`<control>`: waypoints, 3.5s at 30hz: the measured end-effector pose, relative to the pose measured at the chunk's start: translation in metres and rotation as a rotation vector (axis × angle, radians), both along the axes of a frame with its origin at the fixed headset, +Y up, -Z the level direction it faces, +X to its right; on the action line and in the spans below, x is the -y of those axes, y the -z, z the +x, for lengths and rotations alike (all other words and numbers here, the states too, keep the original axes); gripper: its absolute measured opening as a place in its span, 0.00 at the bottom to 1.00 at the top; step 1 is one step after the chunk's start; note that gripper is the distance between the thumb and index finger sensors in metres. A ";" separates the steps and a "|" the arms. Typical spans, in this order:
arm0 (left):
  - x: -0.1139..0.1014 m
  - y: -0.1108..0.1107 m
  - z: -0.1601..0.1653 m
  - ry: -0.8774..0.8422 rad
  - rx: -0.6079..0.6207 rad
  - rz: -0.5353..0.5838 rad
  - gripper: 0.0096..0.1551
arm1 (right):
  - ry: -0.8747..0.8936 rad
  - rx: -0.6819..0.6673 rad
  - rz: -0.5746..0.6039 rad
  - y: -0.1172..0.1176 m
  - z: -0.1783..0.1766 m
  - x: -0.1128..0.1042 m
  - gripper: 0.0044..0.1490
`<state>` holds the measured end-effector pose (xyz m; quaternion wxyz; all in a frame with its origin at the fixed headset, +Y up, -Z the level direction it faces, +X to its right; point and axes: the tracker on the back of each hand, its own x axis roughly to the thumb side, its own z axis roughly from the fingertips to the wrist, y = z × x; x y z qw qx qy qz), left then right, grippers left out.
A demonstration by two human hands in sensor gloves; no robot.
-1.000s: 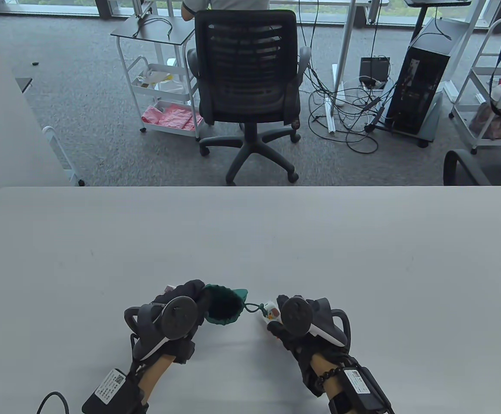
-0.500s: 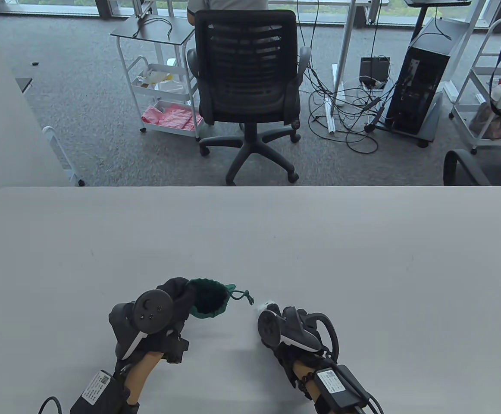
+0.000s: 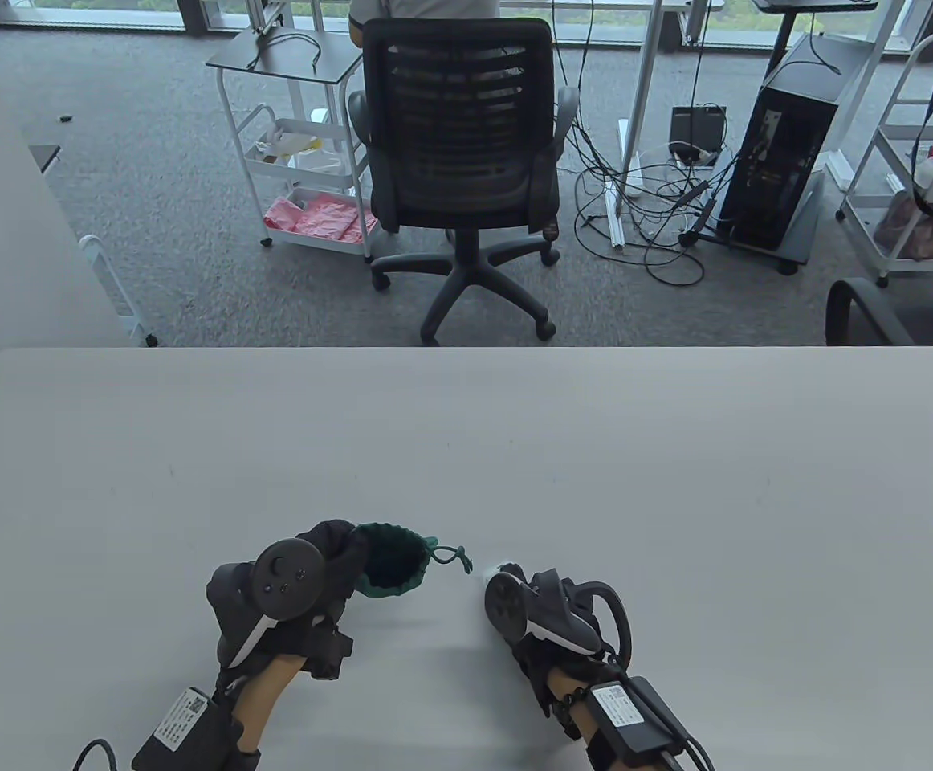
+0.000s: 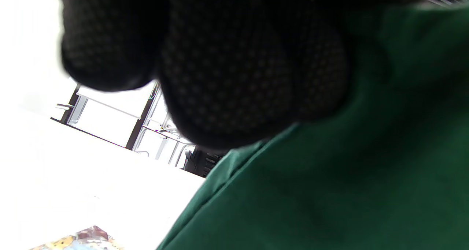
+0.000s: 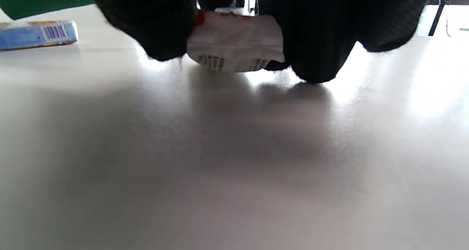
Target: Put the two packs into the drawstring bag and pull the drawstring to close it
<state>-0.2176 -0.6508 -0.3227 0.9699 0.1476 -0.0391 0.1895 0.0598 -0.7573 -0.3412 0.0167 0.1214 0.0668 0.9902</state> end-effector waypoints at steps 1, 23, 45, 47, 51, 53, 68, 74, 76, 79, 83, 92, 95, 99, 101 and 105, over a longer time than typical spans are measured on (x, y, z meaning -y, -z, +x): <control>0.000 0.000 0.000 0.000 0.000 0.000 0.24 | 0.020 0.011 -0.004 0.001 0.003 -0.001 0.41; 0.003 -0.002 0.010 0.040 0.033 0.005 0.24 | 0.777 -0.016 0.271 -0.032 0.064 -0.111 0.37; 0.001 -0.018 0.051 0.192 0.187 0.079 0.24 | 0.570 -0.246 0.224 -0.062 -0.006 -0.115 0.39; 0.001 -0.020 0.055 0.191 0.205 0.077 0.24 | 0.532 -0.234 0.249 -0.063 -0.008 -0.114 0.39; 0.002 -0.022 0.058 0.175 0.232 0.060 0.23 | 0.443 -0.220 0.326 -0.065 -0.013 -0.114 0.40; 0.003 -0.022 0.058 0.150 0.242 0.040 0.23 | 0.426 -0.217 0.344 -0.066 -0.016 -0.112 0.41; 0.010 -0.011 0.039 -0.095 0.225 -0.065 0.23 | 0.392 -0.099 0.495 -0.066 0.003 -0.123 0.44; 0.010 -0.010 0.036 -0.128 0.227 -0.074 0.23 | 0.461 -0.072 0.410 -0.059 0.013 -0.118 0.46; 0.010 -0.010 0.036 -0.136 0.233 -0.074 0.23 | 0.469 -0.078 0.380 -0.058 0.013 -0.116 0.47; 0.010 -0.011 0.039 -0.137 0.248 -0.071 0.23 | 0.473 -0.103 0.334 -0.057 0.010 -0.113 0.48; 0.010 -0.012 0.041 -0.136 0.258 -0.067 0.23 | 0.489 -0.138 0.254 -0.056 0.003 -0.108 0.49; 0.003 -0.017 0.047 -0.154 0.296 -0.043 0.23 | 0.397 -0.169 0.179 -0.052 -0.018 -0.098 0.47; 0.002 -0.019 0.048 -0.185 0.321 -0.046 0.23 | 0.371 -0.165 0.158 -0.050 -0.019 -0.096 0.41; 0.001 -0.019 0.047 -0.179 0.324 -0.047 0.23 | 0.389 -0.132 0.182 -0.048 -0.015 -0.097 0.29; -0.001 -0.020 0.047 -0.124 0.326 -0.027 0.23 | 0.398 -0.120 0.203 -0.048 -0.011 -0.100 0.26; -0.006 -0.021 0.047 0.063 0.312 0.068 0.24 | 0.446 -0.120 0.296 -0.048 -0.003 -0.106 0.26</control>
